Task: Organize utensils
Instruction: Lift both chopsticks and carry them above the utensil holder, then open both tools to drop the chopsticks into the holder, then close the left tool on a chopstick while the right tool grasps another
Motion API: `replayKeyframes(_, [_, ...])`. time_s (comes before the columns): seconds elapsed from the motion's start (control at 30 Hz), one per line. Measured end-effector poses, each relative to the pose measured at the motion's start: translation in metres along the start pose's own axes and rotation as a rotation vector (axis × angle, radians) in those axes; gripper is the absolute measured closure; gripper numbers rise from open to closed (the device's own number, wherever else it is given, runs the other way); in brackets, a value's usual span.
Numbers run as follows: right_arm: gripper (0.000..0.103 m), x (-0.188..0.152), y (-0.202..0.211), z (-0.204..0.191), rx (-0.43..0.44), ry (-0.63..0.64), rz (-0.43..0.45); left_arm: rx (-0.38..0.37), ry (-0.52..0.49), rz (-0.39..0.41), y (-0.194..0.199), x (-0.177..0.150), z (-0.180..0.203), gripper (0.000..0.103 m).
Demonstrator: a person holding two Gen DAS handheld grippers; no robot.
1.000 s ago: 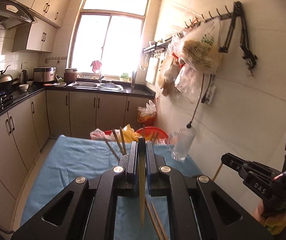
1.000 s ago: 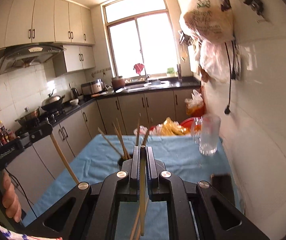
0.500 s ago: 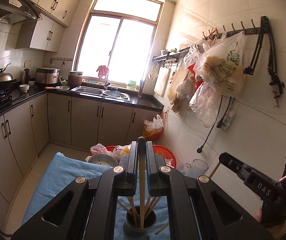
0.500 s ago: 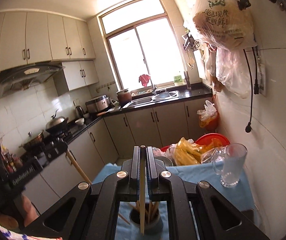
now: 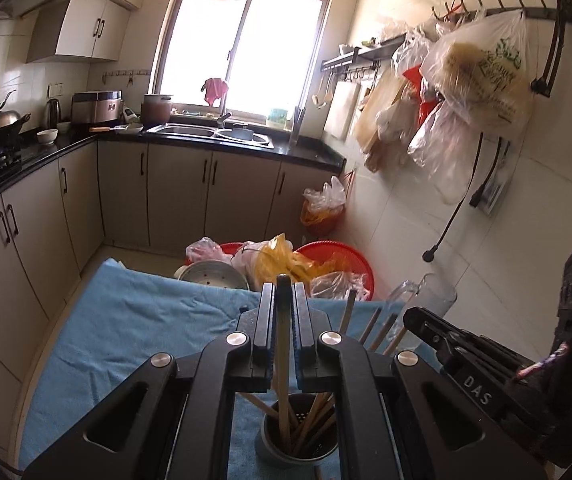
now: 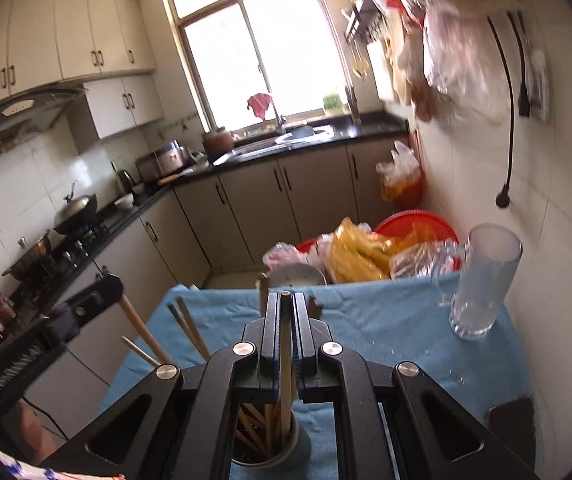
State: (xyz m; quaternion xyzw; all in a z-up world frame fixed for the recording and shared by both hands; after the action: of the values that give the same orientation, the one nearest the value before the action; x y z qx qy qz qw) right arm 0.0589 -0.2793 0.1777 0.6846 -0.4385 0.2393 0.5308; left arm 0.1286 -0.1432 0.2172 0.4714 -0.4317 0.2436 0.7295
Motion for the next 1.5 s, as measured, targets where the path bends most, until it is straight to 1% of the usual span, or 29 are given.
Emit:
replayKeyframes(0.1, [0.097,-0.001,-0.003,0.007,-0.001,-0.008,-0.004,0.005,-0.003,0.009,0.002,0.001,-0.001,0.096])
replayKeyframes(0.17, [0.097,0.000,-0.001,0.009,0.000,-0.012,0.006,0.006,-0.006,0.017,0.006,0.002,0.000,0.092])
replayKeyframes(0.23, [0.094,0.001,0.002,0.009,-0.002,-0.010,0.011,0.013,-0.006,0.029,0.012,0.002,0.000,0.077])
replayKeyframes(0.3, [0.092,0.000,0.010,0.008,-0.005,-0.004,0.022,0.020,-0.003,0.048,0.023,0.002,-0.001,0.071])
replayKeyframes(0.37, [0.090,0.000,0.019,0.007,-0.007,0.000,0.033,0.025,-0.003,0.060,0.035,0.001,-0.002,0.070])
replayKeyframes(0.43, [0.086,-0.002,0.030,0.010,-0.008,-0.004,0.041,0.023,0.001,0.073,0.048,-0.002,-0.004,0.067])
replayKeyframes(0.5, [0.083,-0.007,0.041,0.012,-0.013,-0.002,0.045,0.027,0.006,0.088,0.064,-0.008,-0.007,0.065])
replayKeyframes(0.57, [0.079,-0.014,0.050,0.017,-0.020,-0.001,0.042,0.040,0.010,0.100,0.078,-0.017,-0.010,0.064])
replayKeyframes(0.7, [0.076,-0.040,0.062,0.031,-0.038,0.000,-0.006,0.078,-0.012,0.106,0.103,-0.040,-0.016,0.063])
replayKeyframes(0.77, [0.075,-0.061,0.063,0.040,-0.049,0.004,-0.047,0.103,-0.017,0.103,0.114,-0.055,-0.021,0.061])
replayKeyframes(0.83, [0.075,-0.088,0.058,0.048,-0.044,0.010,-0.114,0.115,-0.013,0.091,0.122,-0.072,-0.025,0.059])
replayKeyframes(0.87, [0.075,-0.109,0.053,0.052,-0.034,0.011,-0.167,0.120,-0.011,0.079,0.124,-0.083,-0.027,0.059])
replayKeyframes(0.93, [0.075,-0.139,0.042,0.056,-0.008,0.007,-0.251,0.123,-0.007,0.037,0.124,-0.106,-0.029,0.058])
replayKeyframes(0.97, [0.075,-0.161,0.034,0.056,0.011,0.007,-0.310,0.122,-0.006,0.016,0.122,-0.116,-0.030,0.058])
replayKeyframes(1.03, [0.078,-0.186,0.024,0.054,0.027,0.020,-0.369,0.117,-0.011,-0.054,0.111,-0.140,-0.031,0.058])
replayKeyframes(1.13, [0.078,-0.220,0.011,0.048,0.017,0.060,-0.432,0.096,0.006,-0.147,0.091,-0.166,-0.030,0.058])
replayKeyframes(1.2, [0.079,-0.231,0.006,0.045,0.006,0.083,-0.451,0.082,0.008,-0.206,0.076,-0.183,-0.029,0.058])
replayKeyframes(1.33, [0.081,-0.236,0.004,0.039,-0.042,0.152,-0.439,0.068,-0.007,-0.278,0.050,-0.202,-0.022,0.058])
replayKeyframes(1.37, [0.083,-0.237,0.003,0.039,-0.051,0.163,-0.439,0.059,-0.006,-0.294,0.045,-0.206,-0.020,0.058])
replayKeyframes(1.43, [0.092,-0.238,0.003,0.041,-0.085,0.191,-0.436,0.034,-0.007,-0.327,0.033,-0.214,-0.012,0.058])
replayKeyframes(1.5, [0.093,-0.237,0.004,0.043,-0.099,0.180,-0.437,0.026,-0.016,-0.358,0.023,-0.219,-0.004,0.058])
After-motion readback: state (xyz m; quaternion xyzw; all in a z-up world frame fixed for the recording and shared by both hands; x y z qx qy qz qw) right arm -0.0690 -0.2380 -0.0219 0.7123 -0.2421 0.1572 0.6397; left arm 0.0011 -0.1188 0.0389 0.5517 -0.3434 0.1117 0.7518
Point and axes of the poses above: each gripper's, at about its wrist camera, not at the fingertips, and y roughly against the way its jaws point, z to its right, x to its top, the point moved 3 cm from there along -y, roughly the way its jaws point, and after that the axes turned 3 degrees about -y, right-handed, at the moved point
